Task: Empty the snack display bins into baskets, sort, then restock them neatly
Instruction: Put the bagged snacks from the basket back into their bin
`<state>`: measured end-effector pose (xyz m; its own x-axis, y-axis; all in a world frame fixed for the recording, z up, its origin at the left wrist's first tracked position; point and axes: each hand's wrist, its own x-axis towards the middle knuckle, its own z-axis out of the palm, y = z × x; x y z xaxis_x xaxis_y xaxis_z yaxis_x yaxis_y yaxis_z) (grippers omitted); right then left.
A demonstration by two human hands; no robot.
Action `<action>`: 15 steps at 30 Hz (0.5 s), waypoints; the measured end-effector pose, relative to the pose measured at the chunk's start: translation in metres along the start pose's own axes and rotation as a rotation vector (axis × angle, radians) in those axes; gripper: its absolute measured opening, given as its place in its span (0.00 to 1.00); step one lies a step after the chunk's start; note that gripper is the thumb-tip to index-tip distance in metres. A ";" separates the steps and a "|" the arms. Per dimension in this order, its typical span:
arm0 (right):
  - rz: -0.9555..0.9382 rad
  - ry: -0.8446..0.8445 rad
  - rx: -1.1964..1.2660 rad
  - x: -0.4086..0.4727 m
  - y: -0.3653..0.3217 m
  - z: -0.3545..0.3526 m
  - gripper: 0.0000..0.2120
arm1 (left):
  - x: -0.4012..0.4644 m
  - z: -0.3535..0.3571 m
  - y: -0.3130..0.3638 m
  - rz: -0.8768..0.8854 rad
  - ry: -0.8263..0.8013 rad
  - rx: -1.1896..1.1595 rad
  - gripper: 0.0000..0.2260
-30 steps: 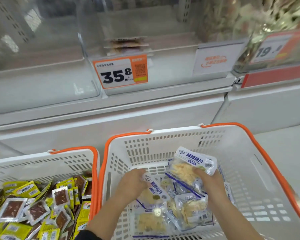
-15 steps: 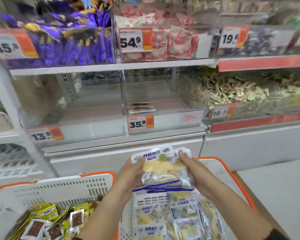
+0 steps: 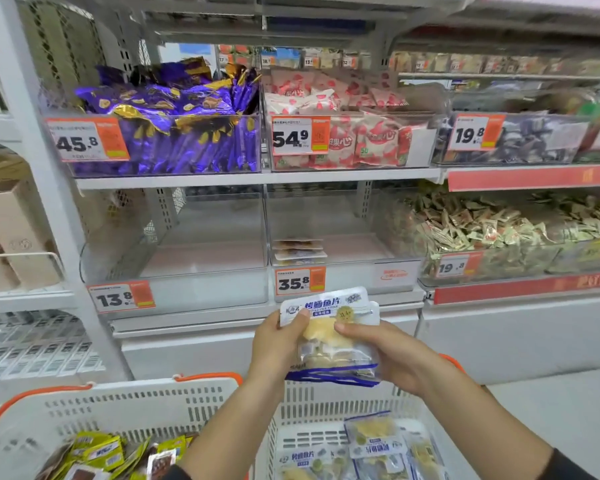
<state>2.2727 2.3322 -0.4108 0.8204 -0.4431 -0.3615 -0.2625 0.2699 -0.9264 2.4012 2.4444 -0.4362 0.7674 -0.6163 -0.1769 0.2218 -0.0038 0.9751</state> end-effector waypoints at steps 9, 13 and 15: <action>-0.299 0.249 0.068 0.070 -0.057 -0.044 0.17 | 0.068 -0.025 0.056 0.329 0.109 0.442 0.25; -0.464 0.306 0.055 0.106 -0.101 -0.076 0.29 | 0.124 -0.042 0.070 0.421 0.205 0.762 0.25; -0.466 0.386 -0.140 0.125 -0.116 -0.089 0.18 | 0.145 -0.038 0.075 0.548 0.209 0.918 0.24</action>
<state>2.3605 2.1696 -0.3578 0.6284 -0.7718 0.0968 -0.0065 -0.1297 -0.9915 2.5521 2.3843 -0.3934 0.7314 -0.5678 0.3777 -0.6491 -0.4098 0.6409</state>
